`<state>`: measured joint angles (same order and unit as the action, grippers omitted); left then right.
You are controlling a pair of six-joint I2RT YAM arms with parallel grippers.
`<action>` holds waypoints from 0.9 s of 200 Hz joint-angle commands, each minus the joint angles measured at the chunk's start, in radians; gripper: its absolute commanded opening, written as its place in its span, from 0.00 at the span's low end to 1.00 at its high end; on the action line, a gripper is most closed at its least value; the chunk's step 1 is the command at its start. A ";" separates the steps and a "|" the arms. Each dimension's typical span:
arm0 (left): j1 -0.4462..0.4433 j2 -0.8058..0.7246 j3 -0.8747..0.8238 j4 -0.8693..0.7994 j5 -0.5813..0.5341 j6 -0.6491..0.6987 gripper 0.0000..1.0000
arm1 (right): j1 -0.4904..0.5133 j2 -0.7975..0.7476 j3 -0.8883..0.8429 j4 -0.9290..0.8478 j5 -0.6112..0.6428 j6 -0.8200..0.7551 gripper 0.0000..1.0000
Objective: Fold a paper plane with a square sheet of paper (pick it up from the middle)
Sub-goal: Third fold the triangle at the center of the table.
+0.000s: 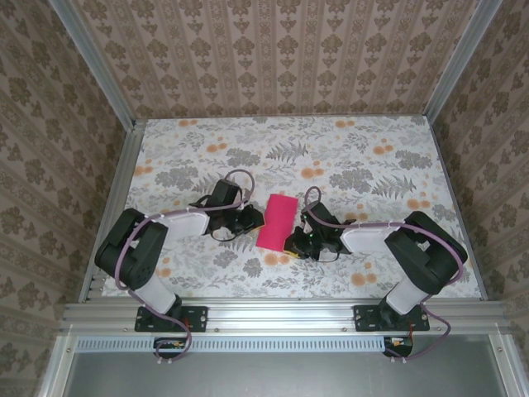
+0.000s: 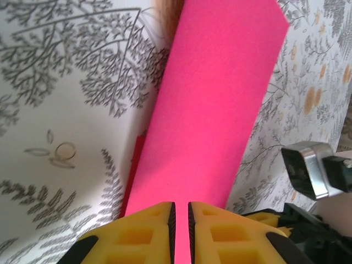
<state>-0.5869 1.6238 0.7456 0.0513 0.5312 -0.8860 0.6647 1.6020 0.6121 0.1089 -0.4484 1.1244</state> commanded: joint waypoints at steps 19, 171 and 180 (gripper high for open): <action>0.013 0.069 0.086 0.001 0.039 0.036 0.17 | 0.004 -0.055 -0.008 -0.020 0.041 0.016 0.06; 0.015 0.255 0.224 -0.088 0.063 0.120 0.16 | -0.021 -0.100 0.089 -0.275 -0.014 -0.069 0.01; 0.013 0.260 0.228 -0.097 0.063 0.125 0.16 | -0.023 -0.098 0.104 -0.284 -0.012 -0.065 0.01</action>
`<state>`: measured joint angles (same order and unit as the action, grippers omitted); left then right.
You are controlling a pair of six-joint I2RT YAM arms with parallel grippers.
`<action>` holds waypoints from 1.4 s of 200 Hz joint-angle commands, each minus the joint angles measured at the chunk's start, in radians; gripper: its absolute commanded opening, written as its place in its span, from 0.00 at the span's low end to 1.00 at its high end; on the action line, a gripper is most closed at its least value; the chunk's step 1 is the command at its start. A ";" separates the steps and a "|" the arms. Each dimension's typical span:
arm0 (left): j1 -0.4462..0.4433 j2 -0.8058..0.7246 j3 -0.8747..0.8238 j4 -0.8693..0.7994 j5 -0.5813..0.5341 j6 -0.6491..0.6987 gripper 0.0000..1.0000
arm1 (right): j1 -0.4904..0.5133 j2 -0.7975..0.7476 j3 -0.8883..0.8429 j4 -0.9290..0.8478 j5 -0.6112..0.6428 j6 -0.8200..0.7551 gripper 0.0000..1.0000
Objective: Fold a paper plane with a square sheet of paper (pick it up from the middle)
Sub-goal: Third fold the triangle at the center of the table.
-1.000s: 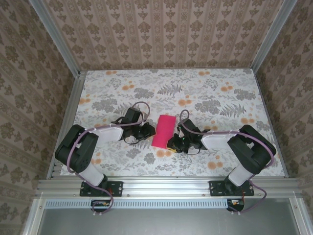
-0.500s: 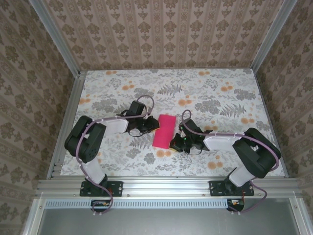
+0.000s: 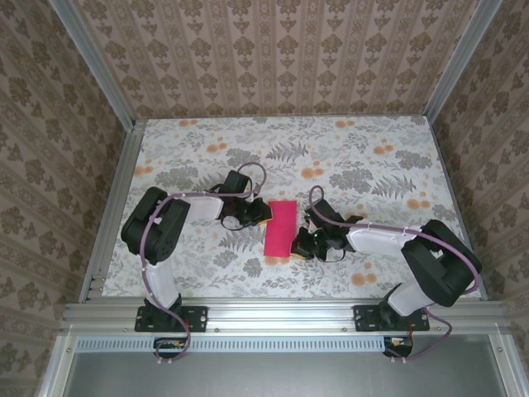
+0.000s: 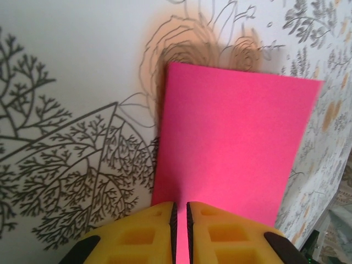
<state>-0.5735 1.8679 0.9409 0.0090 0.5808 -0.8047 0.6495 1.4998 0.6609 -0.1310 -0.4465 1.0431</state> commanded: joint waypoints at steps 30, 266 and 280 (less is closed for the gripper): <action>-0.006 0.035 0.044 -0.076 0.009 0.052 0.16 | -0.013 0.021 0.103 -0.051 -0.009 0.037 0.02; -0.020 0.053 0.057 -0.118 -0.006 0.063 0.15 | -0.017 0.278 0.208 0.184 0.058 0.095 0.02; -0.021 0.053 0.056 -0.119 -0.006 0.061 0.16 | -0.016 0.284 0.209 0.194 0.061 0.096 0.02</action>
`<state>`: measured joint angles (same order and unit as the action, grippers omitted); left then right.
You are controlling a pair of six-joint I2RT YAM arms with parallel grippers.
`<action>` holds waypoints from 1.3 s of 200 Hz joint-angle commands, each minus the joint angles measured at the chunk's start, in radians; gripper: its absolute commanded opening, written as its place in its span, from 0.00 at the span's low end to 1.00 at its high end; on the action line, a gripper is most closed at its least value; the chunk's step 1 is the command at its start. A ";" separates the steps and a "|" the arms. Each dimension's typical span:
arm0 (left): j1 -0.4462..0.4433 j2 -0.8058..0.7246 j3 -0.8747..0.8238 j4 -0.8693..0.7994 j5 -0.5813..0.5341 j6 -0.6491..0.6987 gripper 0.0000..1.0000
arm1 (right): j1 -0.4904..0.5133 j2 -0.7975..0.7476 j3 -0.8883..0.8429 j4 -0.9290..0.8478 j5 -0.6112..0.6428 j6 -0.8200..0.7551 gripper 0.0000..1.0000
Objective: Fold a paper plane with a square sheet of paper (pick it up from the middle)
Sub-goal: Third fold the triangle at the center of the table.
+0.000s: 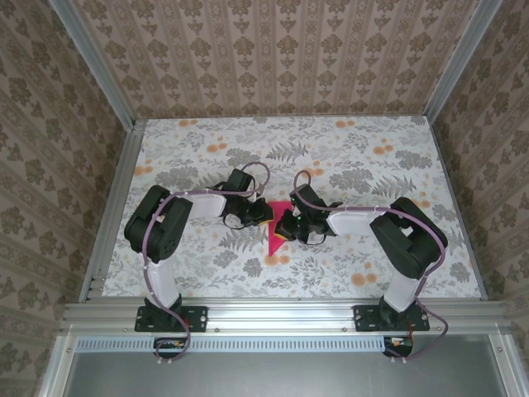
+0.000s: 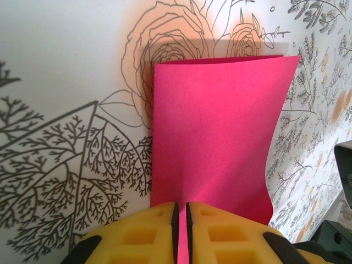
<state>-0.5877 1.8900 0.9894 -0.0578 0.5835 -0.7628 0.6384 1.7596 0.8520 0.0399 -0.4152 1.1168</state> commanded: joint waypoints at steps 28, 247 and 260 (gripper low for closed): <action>-0.008 0.033 0.006 -0.053 -0.007 0.020 0.15 | -0.005 0.043 0.024 0.056 0.015 0.025 0.02; -0.011 0.035 0.015 -0.060 -0.004 0.021 0.16 | -0.008 0.087 0.023 0.055 0.020 0.014 0.03; -0.011 0.035 0.018 -0.065 -0.004 0.026 0.16 | -0.008 0.093 0.024 0.057 0.019 0.013 0.03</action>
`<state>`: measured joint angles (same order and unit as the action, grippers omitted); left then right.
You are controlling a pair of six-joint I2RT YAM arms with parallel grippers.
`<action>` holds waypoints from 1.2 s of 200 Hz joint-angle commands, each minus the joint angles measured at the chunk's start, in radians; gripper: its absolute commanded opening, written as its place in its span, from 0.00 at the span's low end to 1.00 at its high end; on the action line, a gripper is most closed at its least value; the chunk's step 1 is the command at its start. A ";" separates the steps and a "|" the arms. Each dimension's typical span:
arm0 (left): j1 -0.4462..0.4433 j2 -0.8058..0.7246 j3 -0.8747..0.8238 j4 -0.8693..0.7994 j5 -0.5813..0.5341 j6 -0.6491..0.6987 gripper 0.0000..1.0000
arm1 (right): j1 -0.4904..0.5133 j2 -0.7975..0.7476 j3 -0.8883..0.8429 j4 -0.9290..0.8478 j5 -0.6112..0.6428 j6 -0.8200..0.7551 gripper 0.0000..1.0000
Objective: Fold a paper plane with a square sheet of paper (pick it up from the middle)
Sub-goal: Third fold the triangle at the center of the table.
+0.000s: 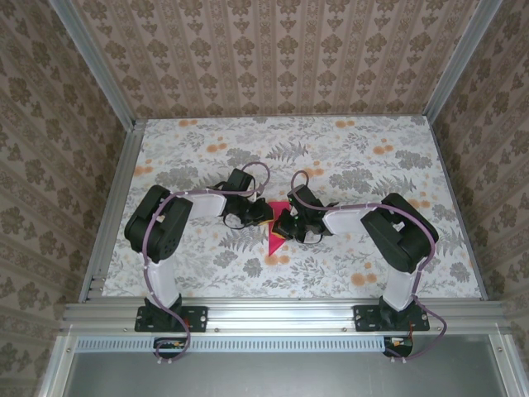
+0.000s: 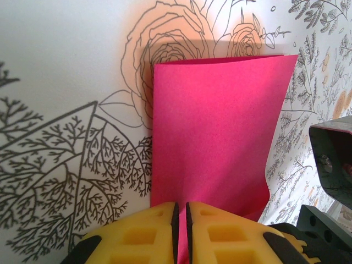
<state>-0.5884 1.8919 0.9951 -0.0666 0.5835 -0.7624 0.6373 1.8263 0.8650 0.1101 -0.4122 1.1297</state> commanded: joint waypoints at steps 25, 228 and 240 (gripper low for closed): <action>-0.011 0.031 0.016 -0.062 -0.006 0.030 0.16 | -0.007 0.039 0.006 -0.011 0.016 0.002 0.03; 0.138 -0.398 -0.242 -0.105 -0.111 -0.050 0.21 | -0.005 0.039 0.002 -0.089 0.071 -0.007 0.10; 0.083 -0.403 -0.238 -0.117 -0.107 -0.041 0.21 | -0.004 0.038 0.011 -0.119 0.086 -0.011 0.08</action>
<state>-0.4500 1.5265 0.7589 -0.1482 0.4690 -0.8093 0.6346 1.8343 0.8711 0.1116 -0.3954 1.1248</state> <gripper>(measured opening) 0.214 0.098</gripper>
